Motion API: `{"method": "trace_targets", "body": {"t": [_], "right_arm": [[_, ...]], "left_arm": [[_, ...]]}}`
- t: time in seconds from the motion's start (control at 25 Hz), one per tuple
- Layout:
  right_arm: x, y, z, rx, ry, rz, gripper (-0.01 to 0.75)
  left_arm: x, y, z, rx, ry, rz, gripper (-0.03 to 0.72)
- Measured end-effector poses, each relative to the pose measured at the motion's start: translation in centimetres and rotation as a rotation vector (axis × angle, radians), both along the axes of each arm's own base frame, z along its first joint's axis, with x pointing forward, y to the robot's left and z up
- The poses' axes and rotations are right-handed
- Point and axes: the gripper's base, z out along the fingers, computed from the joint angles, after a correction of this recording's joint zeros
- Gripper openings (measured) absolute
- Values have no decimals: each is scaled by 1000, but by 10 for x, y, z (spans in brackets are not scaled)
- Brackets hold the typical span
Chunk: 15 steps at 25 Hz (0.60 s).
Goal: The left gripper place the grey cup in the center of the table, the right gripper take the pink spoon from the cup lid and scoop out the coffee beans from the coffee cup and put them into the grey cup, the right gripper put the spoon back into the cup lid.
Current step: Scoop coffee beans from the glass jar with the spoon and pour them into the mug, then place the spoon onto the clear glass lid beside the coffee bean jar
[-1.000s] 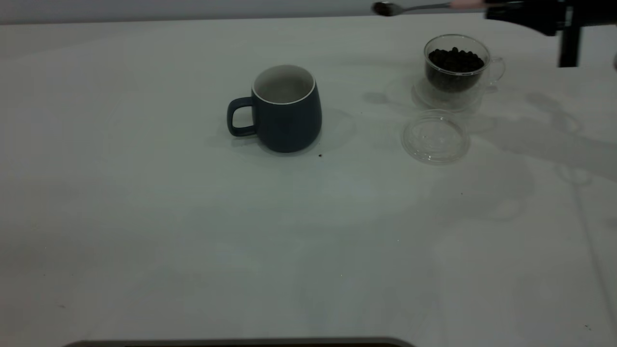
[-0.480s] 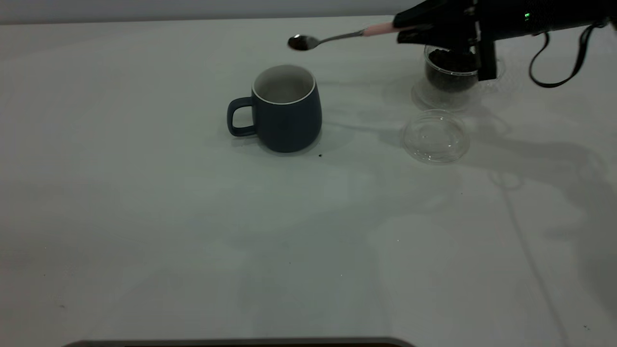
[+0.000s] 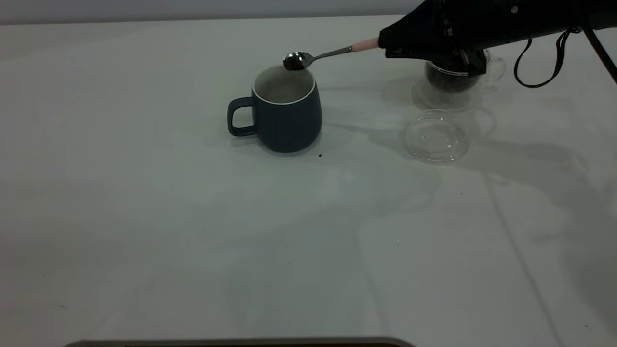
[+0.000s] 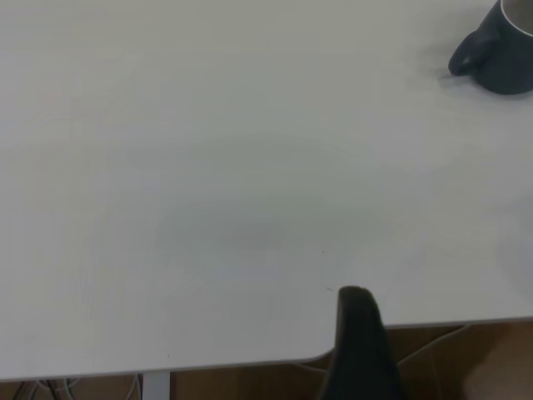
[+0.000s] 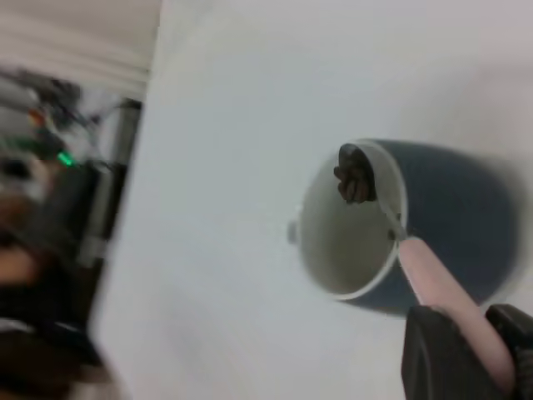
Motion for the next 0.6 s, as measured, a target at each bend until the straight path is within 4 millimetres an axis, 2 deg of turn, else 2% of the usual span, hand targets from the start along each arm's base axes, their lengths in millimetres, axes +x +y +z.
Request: {"method": "trace_targets", "body": {"t": [0.12, 0.24, 0.36, 0.44, 0.6], "right_arm": [[0, -1, -1, -105, -220, 123, 114], [1, -1, -1, -147, -326, 173, 114], [1, -1, 3, -98, -283, 147, 114], [0, -3, 12, -49, -235, 121, 114], [-9, -24, 50, 0, -181, 51, 114]], "left_arm": [[0, 0, 0, 0, 0, 0, 569], [0, 0, 0, 0, 0, 0, 569], [0, 0, 0, 0, 0, 0, 569], [0, 0, 0, 0, 0, 0, 569], [0, 0, 0, 0, 0, 0, 569]]}}
